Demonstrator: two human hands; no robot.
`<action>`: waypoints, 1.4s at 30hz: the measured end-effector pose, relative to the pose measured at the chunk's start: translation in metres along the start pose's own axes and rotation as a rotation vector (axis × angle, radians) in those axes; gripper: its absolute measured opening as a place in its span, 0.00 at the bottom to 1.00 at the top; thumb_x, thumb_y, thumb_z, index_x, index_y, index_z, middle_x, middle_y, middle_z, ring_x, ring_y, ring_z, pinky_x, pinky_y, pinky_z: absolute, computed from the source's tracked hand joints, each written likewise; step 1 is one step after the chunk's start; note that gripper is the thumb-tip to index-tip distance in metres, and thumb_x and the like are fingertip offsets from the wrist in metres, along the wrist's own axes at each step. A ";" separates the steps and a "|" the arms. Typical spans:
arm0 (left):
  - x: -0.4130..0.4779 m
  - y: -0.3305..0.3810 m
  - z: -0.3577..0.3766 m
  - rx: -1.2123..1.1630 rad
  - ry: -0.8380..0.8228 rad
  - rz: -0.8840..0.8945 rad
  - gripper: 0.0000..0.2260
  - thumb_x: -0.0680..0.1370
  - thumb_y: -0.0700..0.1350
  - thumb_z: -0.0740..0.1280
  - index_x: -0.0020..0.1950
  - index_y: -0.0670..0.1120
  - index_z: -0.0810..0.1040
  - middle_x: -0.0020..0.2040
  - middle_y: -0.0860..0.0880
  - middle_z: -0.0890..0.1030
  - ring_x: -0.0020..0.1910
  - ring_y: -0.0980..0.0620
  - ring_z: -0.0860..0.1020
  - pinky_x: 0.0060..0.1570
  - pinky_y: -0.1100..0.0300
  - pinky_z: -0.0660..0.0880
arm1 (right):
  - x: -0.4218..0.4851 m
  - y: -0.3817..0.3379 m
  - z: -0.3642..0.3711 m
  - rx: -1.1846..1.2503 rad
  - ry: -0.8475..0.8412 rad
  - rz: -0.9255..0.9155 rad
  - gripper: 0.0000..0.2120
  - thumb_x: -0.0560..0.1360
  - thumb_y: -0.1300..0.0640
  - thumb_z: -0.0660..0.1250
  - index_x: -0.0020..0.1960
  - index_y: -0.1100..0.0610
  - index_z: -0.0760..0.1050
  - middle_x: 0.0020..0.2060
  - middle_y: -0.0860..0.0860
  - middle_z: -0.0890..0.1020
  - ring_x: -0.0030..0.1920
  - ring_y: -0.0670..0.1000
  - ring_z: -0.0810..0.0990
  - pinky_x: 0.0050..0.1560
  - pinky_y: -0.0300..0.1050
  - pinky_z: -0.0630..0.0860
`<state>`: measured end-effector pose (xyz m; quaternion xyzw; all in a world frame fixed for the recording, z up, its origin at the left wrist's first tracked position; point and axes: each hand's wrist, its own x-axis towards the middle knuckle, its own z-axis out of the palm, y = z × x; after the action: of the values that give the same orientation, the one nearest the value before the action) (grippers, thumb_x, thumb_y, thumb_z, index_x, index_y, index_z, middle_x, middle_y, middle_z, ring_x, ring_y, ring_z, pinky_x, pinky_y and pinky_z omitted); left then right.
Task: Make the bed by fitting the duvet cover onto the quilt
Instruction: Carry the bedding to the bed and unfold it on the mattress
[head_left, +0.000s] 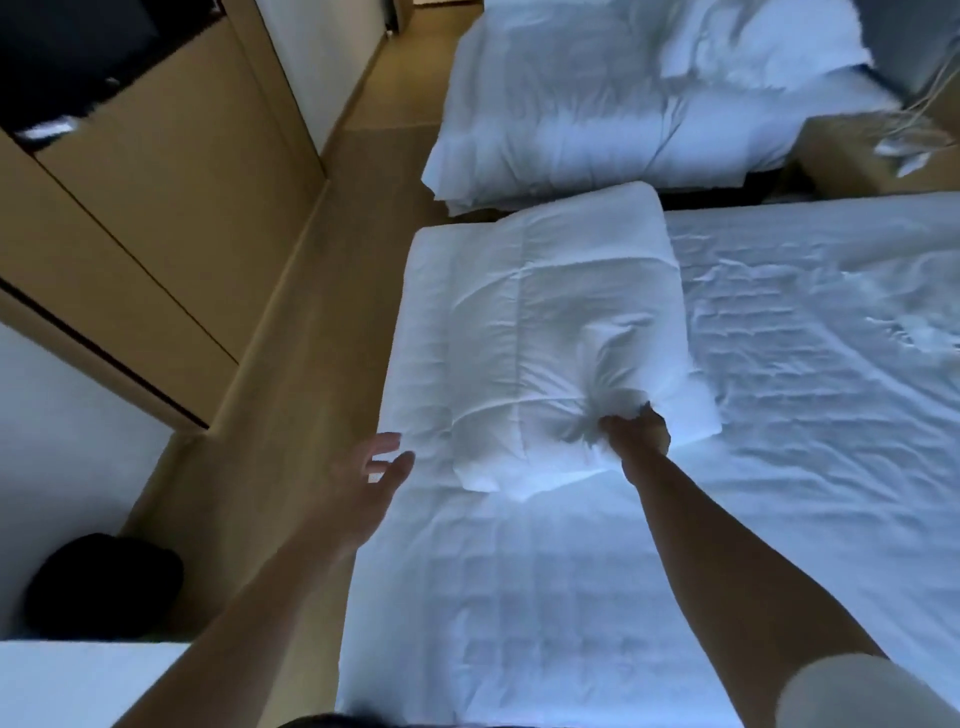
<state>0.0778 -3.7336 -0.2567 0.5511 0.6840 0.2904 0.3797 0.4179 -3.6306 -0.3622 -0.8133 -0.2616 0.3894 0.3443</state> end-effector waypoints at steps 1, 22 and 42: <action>0.017 -0.002 -0.004 0.025 -0.050 0.034 0.17 0.80 0.52 0.67 0.68 0.48 0.76 0.64 0.53 0.79 0.60 0.54 0.79 0.55 0.65 0.75 | -0.005 -0.001 0.011 -0.016 0.002 -0.011 0.36 0.70 0.56 0.73 0.76 0.54 0.67 0.63 0.55 0.80 0.64 0.58 0.77 0.58 0.42 0.74; 0.449 0.172 0.030 1.473 -0.646 1.277 0.59 0.65 0.66 0.76 0.81 0.58 0.38 0.82 0.47 0.40 0.80 0.37 0.40 0.75 0.32 0.42 | -0.114 -0.074 0.182 -0.387 0.024 0.062 0.44 0.69 0.50 0.75 0.79 0.43 0.59 0.66 0.47 0.76 0.66 0.48 0.75 0.61 0.39 0.72; 0.756 0.144 0.193 0.931 -1.034 0.645 0.72 0.45 0.85 0.66 0.81 0.50 0.53 0.78 0.41 0.60 0.75 0.36 0.63 0.70 0.38 0.67 | 0.043 -0.169 0.224 -0.464 0.752 0.891 0.53 0.52 0.11 0.53 0.70 0.38 0.63 0.76 0.49 0.60 0.77 0.57 0.56 0.73 0.66 0.54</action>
<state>0.2376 -2.9693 -0.3945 0.8921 0.2765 -0.2261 0.2766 0.2336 -3.4151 -0.3555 -0.9791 0.1639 0.1158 0.0321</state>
